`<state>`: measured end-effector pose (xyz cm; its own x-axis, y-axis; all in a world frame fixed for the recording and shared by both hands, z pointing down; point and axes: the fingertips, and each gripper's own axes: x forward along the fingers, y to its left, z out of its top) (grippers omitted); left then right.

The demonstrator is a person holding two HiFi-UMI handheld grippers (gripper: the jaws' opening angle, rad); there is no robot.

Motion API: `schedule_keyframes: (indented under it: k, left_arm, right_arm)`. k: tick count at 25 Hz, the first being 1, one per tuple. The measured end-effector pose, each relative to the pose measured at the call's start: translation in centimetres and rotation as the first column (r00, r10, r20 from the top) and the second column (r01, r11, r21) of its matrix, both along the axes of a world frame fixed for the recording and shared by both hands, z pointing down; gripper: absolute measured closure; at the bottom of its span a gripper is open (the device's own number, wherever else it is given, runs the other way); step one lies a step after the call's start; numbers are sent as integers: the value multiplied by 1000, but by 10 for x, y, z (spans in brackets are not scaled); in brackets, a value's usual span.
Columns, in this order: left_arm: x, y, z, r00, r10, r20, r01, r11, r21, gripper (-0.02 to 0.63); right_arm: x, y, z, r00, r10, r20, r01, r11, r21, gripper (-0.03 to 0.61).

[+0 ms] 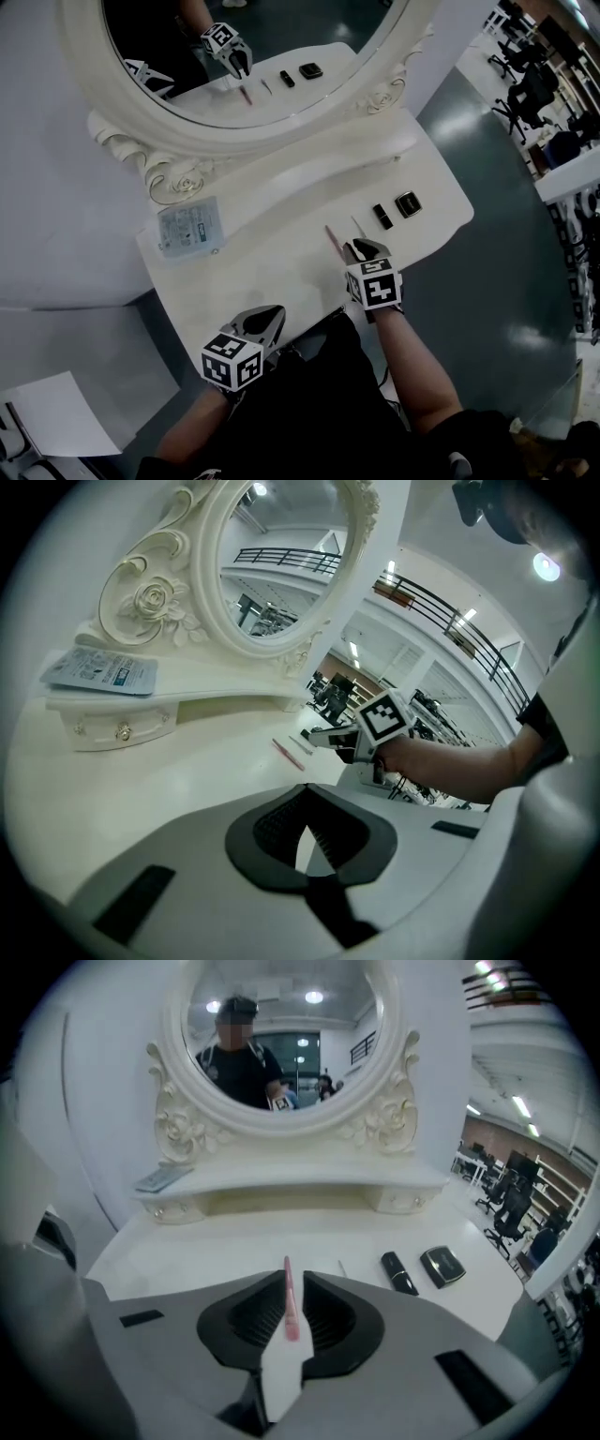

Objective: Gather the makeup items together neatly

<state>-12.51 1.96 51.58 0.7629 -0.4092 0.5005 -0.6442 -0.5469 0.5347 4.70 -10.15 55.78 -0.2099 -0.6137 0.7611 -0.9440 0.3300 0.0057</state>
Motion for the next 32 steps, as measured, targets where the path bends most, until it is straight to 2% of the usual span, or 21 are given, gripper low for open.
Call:
schedule_keyframes:
  k: [1, 3, 6, 13, 17, 22, 27, 32]
  left_arm:
    - [-2, 2, -2, 1000, 4, -3, -4, 1000, 4, 606]
    - [-4, 8, -4, 1000, 22, -4, -22, 1000, 6, 604]
    - [0, 21, -8, 997, 72, -7, -72, 997, 15, 605]
    - [26, 40, -55, 989, 134, -69, -127, 988, 90, 605]
    - [48, 56, -76, 986, 150, -67, -140, 981, 138, 604]
    - [92, 72, -80, 992, 111, -59, -102, 985, 141, 605]
    - [159, 92, -85, 998, 16, -56, -8, 990, 137, 605]
    - [232, 120, -89, 997, -76, -30, 81, 980, 179, 605]
  right_arm:
    - [-2, 7, -16, 999, -11, 47, 9, 999, 50, 533]
    - [-8, 27, -44, 985, -44, 165, 25, 993, 116, 548]
    - [-16, 62, -81, 940, -75, 333, 19, 986, 166, 549]
    - [-24, 134, -128, 850, -100, 518, -7, 980, 201, 549]
    - [-23, 161, -144, 806, -148, 573, 21, 975, 222, 549]
    - [2, 183, -155, 772, -229, 593, 97, 965, 245, 549]
    - [53, 207, -156, 734, -328, 595, 226, 944, 242, 549]
    - [119, 223, -160, 677, -415, 607, 327, 909, 258, 549]
